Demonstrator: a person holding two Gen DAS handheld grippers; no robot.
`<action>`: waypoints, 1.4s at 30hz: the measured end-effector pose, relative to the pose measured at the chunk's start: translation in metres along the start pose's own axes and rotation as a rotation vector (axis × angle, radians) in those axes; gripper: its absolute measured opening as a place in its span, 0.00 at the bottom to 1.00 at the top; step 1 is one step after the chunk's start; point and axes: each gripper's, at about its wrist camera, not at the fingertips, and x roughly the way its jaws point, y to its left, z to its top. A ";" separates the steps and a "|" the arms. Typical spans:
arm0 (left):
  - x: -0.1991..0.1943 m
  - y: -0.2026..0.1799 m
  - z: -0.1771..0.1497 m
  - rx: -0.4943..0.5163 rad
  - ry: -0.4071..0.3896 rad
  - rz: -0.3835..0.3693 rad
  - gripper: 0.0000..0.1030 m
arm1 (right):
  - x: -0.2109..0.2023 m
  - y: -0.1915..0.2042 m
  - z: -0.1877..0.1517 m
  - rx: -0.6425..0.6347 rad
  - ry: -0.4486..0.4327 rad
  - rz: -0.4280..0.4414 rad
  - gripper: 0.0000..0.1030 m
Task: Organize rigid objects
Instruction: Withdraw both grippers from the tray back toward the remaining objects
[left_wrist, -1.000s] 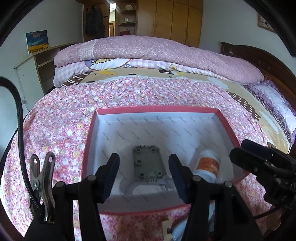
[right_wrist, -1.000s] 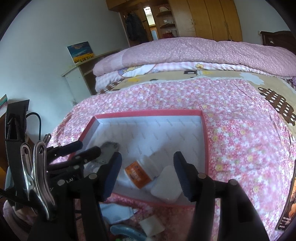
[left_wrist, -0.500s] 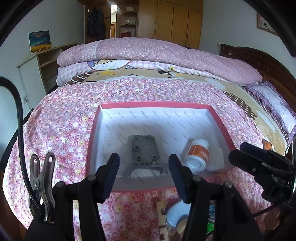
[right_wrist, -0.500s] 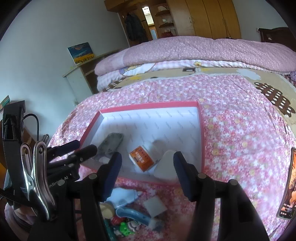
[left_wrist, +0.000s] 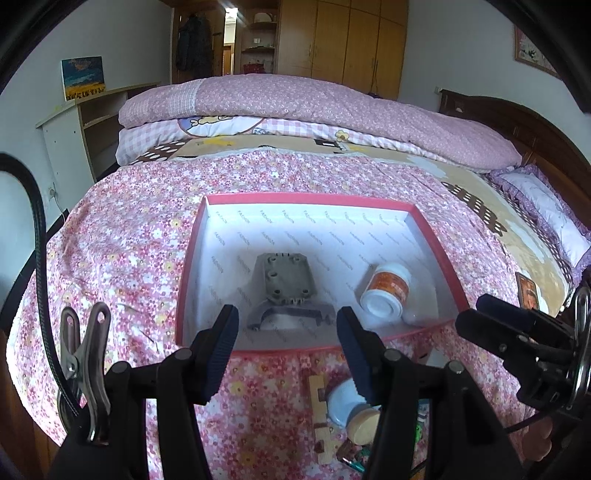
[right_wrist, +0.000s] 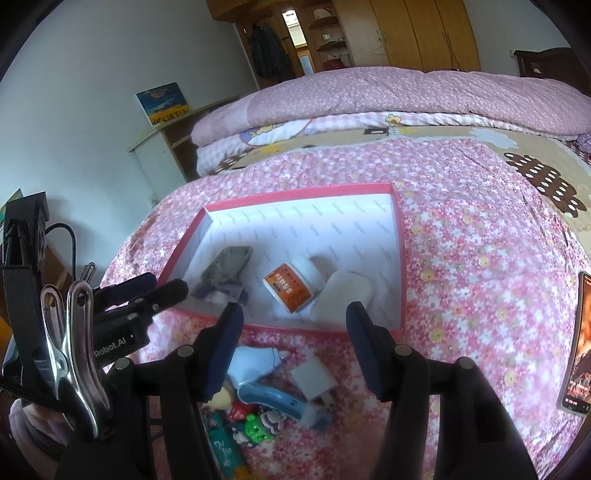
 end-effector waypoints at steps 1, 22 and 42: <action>-0.001 -0.001 -0.001 0.000 0.000 -0.001 0.57 | -0.001 0.000 -0.002 0.000 0.000 -0.001 0.58; -0.021 0.008 -0.028 -0.024 0.006 -0.007 0.57 | -0.018 0.004 -0.035 0.011 0.029 -0.007 0.58; -0.023 0.008 -0.064 -0.027 0.064 -0.019 0.57 | -0.025 -0.012 -0.073 0.040 0.080 -0.039 0.58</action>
